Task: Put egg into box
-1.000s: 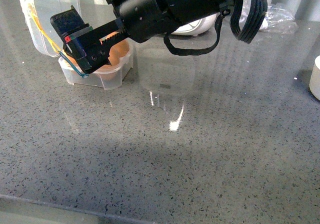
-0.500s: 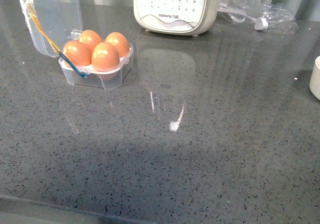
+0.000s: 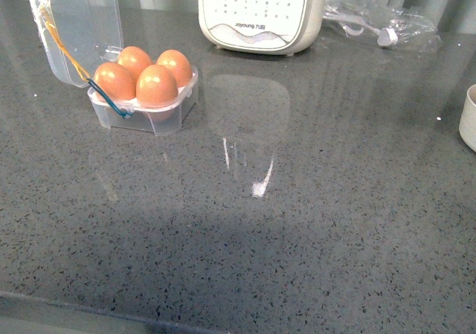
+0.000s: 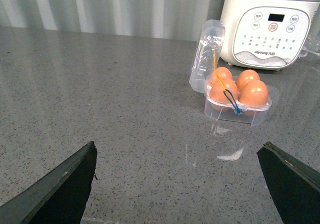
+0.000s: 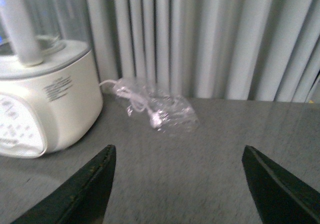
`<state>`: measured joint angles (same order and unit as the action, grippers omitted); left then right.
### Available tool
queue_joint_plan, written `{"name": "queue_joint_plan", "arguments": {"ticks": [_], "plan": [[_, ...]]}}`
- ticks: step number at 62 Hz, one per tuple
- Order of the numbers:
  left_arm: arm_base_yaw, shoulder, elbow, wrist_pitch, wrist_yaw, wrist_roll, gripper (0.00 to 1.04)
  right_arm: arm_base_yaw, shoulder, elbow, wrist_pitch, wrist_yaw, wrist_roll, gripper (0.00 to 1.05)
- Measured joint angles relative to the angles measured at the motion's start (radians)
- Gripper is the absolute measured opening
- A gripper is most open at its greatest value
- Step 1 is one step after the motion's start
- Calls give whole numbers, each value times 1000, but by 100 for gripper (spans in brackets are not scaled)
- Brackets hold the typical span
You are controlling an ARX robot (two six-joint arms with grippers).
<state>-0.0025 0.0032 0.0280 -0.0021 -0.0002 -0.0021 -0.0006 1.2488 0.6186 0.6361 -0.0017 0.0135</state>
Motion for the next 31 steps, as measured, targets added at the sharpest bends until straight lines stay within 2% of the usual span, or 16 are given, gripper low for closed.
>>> {"name": "queue_joint_plan", "arguments": {"ticks": [16, 22, 31], "plan": [[0, -2, 0, 0, 0, 0, 98, 2, -137, -232, 73, 1, -10, 25], [0, -2, 0, 0, 0, 0, 98, 2, -205, -312, 90, 2, -12, 3], [0, -2, 0, 0, 0, 0, 98, 1, -296, -403, 90, 2, -13, 3]]}}
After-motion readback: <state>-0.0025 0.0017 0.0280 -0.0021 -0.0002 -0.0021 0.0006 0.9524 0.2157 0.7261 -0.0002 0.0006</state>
